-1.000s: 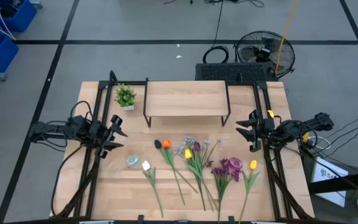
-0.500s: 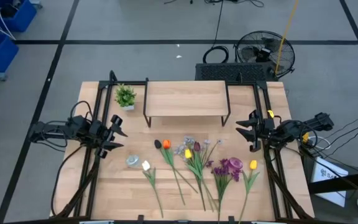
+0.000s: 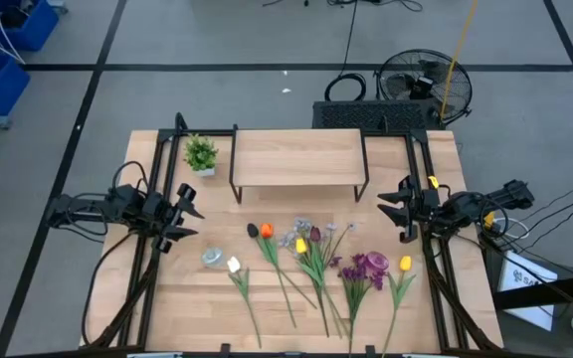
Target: Pick and place flowers into a vace then onto a shelf
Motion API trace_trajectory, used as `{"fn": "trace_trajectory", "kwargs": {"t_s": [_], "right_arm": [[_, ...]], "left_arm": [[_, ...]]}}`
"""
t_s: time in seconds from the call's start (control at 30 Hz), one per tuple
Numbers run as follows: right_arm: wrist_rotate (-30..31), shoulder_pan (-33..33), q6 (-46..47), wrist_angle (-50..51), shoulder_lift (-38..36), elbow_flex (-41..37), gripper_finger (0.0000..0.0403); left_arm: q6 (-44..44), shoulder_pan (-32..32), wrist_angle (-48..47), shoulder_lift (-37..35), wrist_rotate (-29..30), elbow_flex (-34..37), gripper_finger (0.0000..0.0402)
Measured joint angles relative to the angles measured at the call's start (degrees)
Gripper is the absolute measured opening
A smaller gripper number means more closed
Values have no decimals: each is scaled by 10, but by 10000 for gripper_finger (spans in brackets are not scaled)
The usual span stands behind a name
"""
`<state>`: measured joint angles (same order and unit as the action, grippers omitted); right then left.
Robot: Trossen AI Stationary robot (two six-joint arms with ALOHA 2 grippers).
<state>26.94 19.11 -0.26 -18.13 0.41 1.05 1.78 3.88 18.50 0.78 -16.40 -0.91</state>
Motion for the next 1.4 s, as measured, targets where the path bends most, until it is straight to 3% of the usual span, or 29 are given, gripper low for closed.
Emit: {"fn": "trace_trajectory", "kwargs": {"t_s": [0.73, 0.83, 1.1, 1.2, 1.27, 1.4], "right_arm": [[0, 0, 7, -10, 0, 0, 130], [0, 0, 41, -42, 1, 0, 130], [1, 0, 260, -198, 1, -1, 130], [0, 0, 266, -251, 1, -1, 130], [3, 0, 264, -272, 1, -1, 130], [49, 0, 296, -287, 1, 0, 130]], "left_arm": [[0, 0, 0, 0, 0, 0, 191], [0, 0, 0, 0, 0, 0, 191], [-1, 0, 1, 0, 2, 0, 191], [-3, 0, 18, 0, 51, 0, 191], [34, 0, 38, 0, 81, 0, 191], [213, 0, 96, 0, 113, 0, 191]]}}
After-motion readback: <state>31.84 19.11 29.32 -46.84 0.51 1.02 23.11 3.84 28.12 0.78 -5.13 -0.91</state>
